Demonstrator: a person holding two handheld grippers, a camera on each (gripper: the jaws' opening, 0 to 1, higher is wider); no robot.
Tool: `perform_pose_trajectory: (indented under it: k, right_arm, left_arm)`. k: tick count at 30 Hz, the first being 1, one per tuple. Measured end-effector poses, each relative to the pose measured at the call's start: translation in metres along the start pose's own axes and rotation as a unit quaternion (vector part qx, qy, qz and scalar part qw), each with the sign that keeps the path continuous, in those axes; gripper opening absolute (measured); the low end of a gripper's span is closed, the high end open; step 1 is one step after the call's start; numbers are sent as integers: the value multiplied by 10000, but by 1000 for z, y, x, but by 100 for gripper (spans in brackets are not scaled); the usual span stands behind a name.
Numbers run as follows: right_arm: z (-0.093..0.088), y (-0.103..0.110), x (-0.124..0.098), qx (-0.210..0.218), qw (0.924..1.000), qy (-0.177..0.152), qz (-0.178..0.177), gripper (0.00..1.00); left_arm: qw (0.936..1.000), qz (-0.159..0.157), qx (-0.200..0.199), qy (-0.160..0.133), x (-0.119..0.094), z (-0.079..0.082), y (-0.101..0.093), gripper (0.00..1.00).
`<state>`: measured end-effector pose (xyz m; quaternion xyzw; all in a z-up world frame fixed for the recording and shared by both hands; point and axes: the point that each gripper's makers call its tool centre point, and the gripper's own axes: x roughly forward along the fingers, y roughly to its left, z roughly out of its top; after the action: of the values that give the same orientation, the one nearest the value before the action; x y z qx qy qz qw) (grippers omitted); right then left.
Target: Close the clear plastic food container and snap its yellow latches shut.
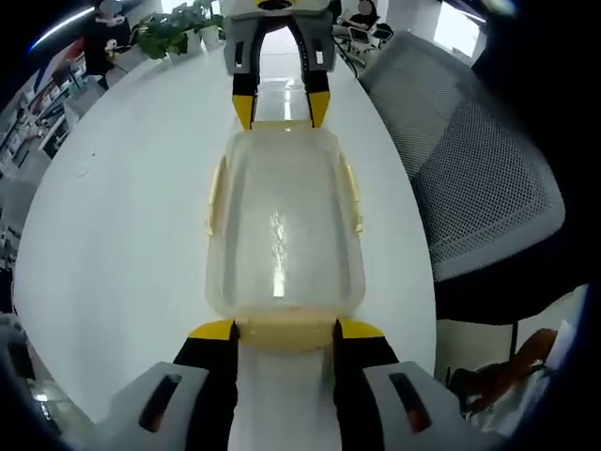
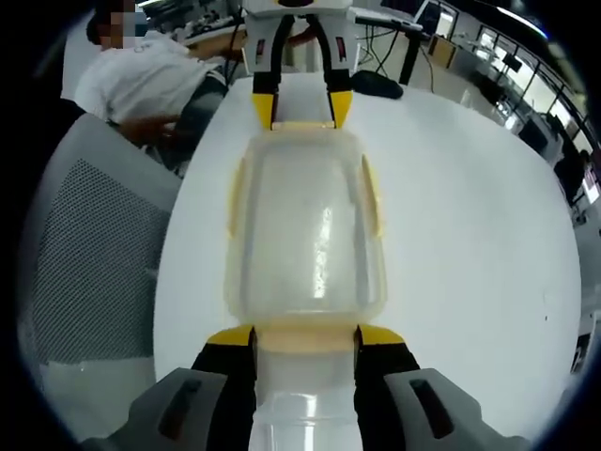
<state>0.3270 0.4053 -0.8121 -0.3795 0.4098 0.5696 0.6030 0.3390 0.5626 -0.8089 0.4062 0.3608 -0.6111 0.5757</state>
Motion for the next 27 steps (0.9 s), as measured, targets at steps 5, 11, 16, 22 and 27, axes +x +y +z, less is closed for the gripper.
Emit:
perform_pose_trajectory:
  k: [5, 11, 16, 22, 27]
  right_arm:
    - [1, -4, -7, 14, 10000, -44, -65, 39]
    - [4, -10, -16, 64, 9998, -135, -97, 39]
    - [4, -15, -21, 97, 9997, -168, -131, 39]
    - [4, -12, -27, 125, 9998, -163, -69, 39]
    - [3, -14, -33, 109, 9998, -167, -40, 39]
  left_arm:
    - [10000, 37, 16, 16, -4, 3, 4, 38]
    - [9999, 46, 81, 80, -15, 9, 13, 38]
    - [9999, 84, 61, 105, -20, 13, 18, 38]
    - [9999, 42, 71, 134, -23, 17, 17, 38]
    - [9999, 5, 18, 98, -28, 22, 17, 38]
